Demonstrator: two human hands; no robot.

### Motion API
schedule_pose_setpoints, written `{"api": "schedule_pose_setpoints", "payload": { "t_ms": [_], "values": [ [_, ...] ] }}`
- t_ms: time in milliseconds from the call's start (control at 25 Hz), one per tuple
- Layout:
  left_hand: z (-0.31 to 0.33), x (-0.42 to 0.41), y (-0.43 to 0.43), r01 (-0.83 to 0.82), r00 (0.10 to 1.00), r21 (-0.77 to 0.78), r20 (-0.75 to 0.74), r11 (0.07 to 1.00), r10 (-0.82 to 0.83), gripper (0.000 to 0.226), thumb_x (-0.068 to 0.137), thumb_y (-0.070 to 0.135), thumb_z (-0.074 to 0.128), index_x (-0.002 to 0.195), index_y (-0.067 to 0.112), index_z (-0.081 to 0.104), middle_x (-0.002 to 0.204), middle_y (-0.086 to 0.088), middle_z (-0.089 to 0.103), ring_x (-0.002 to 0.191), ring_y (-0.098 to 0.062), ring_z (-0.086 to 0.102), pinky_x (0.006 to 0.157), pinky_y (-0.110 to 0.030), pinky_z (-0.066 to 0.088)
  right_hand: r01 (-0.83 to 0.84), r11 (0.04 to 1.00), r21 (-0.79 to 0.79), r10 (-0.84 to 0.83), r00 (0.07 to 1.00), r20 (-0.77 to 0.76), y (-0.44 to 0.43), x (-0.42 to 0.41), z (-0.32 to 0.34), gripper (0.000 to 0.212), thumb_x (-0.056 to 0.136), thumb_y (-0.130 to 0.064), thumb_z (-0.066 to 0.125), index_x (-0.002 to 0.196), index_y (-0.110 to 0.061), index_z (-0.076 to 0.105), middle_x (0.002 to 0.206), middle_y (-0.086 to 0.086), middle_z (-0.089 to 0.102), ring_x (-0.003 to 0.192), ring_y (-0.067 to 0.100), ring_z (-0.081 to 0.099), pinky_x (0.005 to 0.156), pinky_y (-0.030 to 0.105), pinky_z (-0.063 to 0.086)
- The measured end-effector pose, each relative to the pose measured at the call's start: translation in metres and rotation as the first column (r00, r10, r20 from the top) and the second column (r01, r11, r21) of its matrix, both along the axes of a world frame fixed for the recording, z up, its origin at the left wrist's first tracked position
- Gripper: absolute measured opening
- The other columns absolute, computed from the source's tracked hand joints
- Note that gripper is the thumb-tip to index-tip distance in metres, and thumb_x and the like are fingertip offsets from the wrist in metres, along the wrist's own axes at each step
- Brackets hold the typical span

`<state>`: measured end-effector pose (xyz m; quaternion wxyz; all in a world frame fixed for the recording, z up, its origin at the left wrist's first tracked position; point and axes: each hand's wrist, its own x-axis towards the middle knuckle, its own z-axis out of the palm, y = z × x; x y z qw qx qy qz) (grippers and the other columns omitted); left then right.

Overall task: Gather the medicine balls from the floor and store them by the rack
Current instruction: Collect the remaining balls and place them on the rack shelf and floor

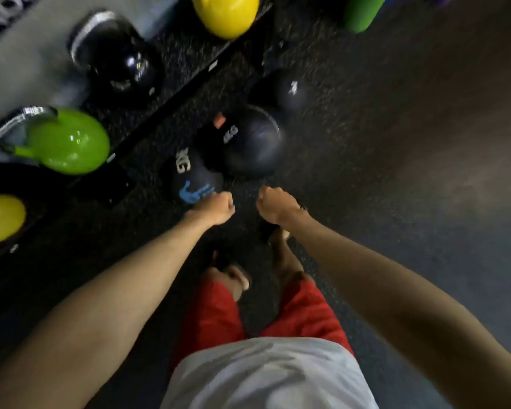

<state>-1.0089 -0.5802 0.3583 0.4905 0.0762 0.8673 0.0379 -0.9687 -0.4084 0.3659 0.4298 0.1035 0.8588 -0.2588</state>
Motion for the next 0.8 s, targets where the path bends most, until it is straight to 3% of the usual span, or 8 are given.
{"api": "schedule_pose_setpoints", "payload": {
  "t_ms": [80,200,440,560,680,800],
  "values": [
    [-0.042,0.004,-0.020,-0.115,0.992,-0.025,0.043,0.993,0.116,0.011,0.096,0.032,0.052,0.089,0.026,0.057,0.112,-0.013,0.069,0.105,-0.033,0.064,0.088,-0.039,0.051,-0.060,0.997,-0.046,0.063,0.997,0.047,-0.014,-0.006,-0.037,0.035,0.101,-0.026,0.039,0.124,-0.006,0.055,0.125,0.022,0.060,0.114,0.042,0.059,0.090,0.046,0.047],
    [-0.086,0.001,-0.042,-0.276,0.960,-0.016,0.047,0.961,0.277,0.017,0.097,0.030,0.053,0.102,0.020,0.066,0.115,-0.010,0.068,0.110,-0.032,0.063,0.093,-0.040,0.052,-0.111,0.991,-0.068,0.116,0.990,0.079,-0.038,-0.018,-0.093,0.033,0.101,-0.025,0.039,0.122,-0.007,0.056,0.123,0.019,0.062,0.111,0.040,0.060,0.083,0.042,0.045],
    [-0.225,-0.014,-0.109,-0.498,0.867,0.013,-0.033,0.867,0.498,0.022,0.098,0.021,0.055,0.104,0.005,0.068,0.109,-0.015,0.070,0.106,-0.032,0.064,0.093,-0.042,0.052,-0.094,0.989,-0.117,0.108,0.987,0.117,-0.109,-0.043,-0.234,0.034,0.100,-0.026,0.039,0.120,-0.009,0.061,0.118,0.017,0.065,0.104,0.036,0.062,0.078,0.038,0.047],
    [-0.283,-0.034,-0.139,-0.556,0.817,0.061,-0.141,0.829,0.558,0.022,0.099,0.017,0.054,0.109,0.002,0.065,0.113,-0.018,0.067,0.108,-0.033,0.063,0.091,-0.039,0.052,-0.077,0.989,-0.127,0.089,0.992,0.088,-0.134,-0.060,-0.290,0.036,0.101,-0.024,0.038,0.125,-0.009,0.060,0.122,0.019,0.064,0.109,0.036,0.060,0.081,0.036,0.046],
    [-0.336,-0.058,-0.168,-0.692,0.668,0.070,-0.316,0.719,0.674,0.032,0.099,0.021,0.053,0.128,0.009,0.054,0.132,-0.016,0.056,0.120,-0.031,0.056,0.092,-0.038,0.049,-0.016,0.985,-0.169,0.014,1.000,-0.009,-0.159,-0.085,-0.347,0.036,0.101,-0.021,0.038,0.132,-0.007,0.053,0.126,0.018,0.061,0.117,0.034,0.057,0.086,0.037,0.048],
    [-0.379,-0.088,-0.200,-0.800,0.507,0.110,-0.402,0.590,0.762,0.051,0.098,0.036,0.052,0.144,0.017,0.040,0.147,-0.015,0.040,0.134,-0.031,0.041,0.109,-0.049,0.037,0.094,0.971,-0.219,-0.129,0.980,-0.150,-0.183,-0.117,-0.389,0.048,0.102,-0.028,0.042,0.145,-0.009,0.039,0.141,0.017,0.046,0.130,0.031,0.044,0.106,0.044,0.043]
  ]
}}
